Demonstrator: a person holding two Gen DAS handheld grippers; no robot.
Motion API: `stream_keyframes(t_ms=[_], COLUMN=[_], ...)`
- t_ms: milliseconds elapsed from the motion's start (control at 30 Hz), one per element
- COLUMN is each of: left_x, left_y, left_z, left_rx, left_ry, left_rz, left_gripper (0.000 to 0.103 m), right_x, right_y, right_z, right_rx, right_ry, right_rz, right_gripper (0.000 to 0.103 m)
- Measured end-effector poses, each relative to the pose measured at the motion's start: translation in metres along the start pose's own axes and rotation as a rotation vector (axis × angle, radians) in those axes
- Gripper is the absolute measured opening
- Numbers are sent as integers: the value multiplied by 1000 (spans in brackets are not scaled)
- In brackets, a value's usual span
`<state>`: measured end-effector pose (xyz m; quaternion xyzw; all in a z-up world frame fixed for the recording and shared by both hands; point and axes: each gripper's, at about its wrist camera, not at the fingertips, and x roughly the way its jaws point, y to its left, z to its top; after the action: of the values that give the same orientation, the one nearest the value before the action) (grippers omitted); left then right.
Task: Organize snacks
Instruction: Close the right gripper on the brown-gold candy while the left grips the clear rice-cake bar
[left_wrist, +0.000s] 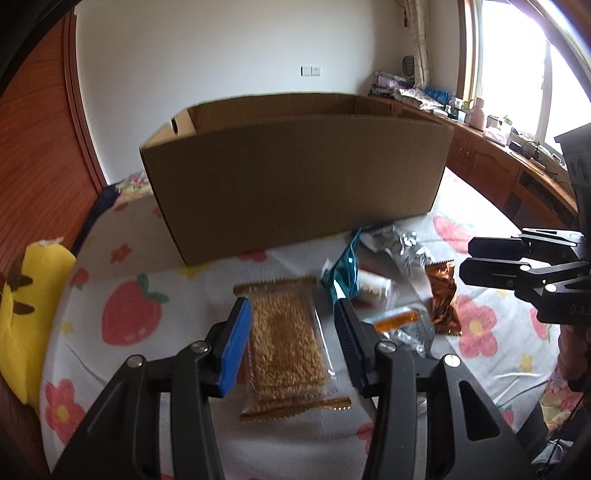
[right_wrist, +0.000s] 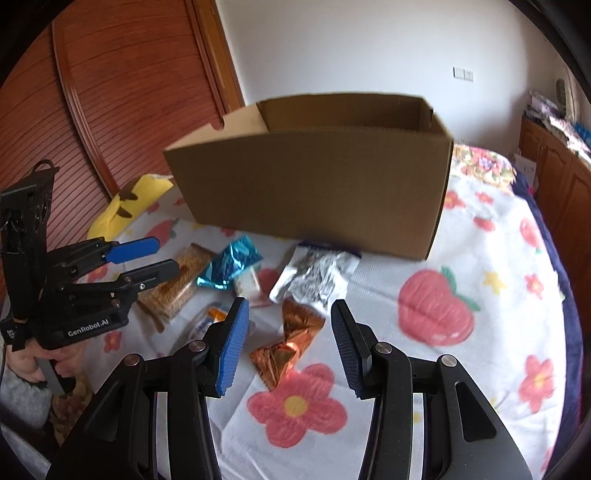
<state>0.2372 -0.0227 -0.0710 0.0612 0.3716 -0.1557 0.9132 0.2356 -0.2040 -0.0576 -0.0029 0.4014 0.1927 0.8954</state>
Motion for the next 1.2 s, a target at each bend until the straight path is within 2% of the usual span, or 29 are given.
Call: stream_keyframes(t_ms=[167,467,633,800,867,1100,1200], left_x=[10,14,11,13,14,19,26], left_y=[1,1,8,13,14,18,20], left_z=[-6,-5,-2,-1,-1,-1,-3], left_rx=[-1,24,-12,-22,-21,-33,-41], left_ry=[44,40,41,51,50,62,97], left_rz=[10,57,40,33,37,34,22], left_gripper=[49,51,52,53,53,66,66], right_x=[14,29,39,43,43,41,41], right_y=[-1,6,10,12,14,18,14], right_z=[-6,-10,-12,-14,-15,-20,-21], right_rx=[15,8,-2,-14,-31,-88,-84], right_ry=[33,77,100,107,107,103,102], right_rz=[8,14,0,-1,-12,-31,-25], right_gripper=[47,47,46,33,19,18,18])
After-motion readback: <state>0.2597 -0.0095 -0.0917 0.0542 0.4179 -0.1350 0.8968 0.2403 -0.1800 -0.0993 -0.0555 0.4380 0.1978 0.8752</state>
